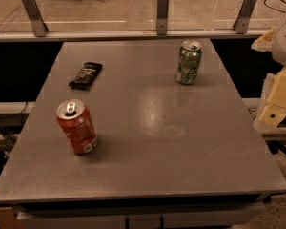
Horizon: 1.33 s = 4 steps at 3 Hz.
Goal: Knock green can over
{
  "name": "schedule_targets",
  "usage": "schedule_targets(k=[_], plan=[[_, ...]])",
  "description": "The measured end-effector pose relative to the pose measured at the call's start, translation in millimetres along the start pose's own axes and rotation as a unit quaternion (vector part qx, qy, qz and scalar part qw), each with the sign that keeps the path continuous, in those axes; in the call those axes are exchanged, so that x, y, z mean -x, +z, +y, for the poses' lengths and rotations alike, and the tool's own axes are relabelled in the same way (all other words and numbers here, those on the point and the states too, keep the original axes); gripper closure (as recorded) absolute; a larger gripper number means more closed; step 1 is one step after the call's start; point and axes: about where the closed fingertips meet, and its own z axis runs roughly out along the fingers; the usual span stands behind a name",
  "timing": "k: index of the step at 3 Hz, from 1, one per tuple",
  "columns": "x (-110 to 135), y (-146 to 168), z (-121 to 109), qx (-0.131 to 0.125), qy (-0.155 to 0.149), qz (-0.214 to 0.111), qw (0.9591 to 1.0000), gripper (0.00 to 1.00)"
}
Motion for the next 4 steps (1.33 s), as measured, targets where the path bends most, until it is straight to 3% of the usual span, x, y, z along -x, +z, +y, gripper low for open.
schedule_targets(k=[1,2,3,4], plan=[[0.0,0.0,0.0,0.000,0.000,0.000,1.0000,0.00],[-4.8,15.7,-16.2,-0.006,0.001,-0.028,0.9996,0.00],[-16.9,44.9,-54.9,-0.020,0.019,-0.069,0.9972,0.00],[-19.6,75.5,-97.4,-0.034,0.038,-0.117,0.9918,0.00]])
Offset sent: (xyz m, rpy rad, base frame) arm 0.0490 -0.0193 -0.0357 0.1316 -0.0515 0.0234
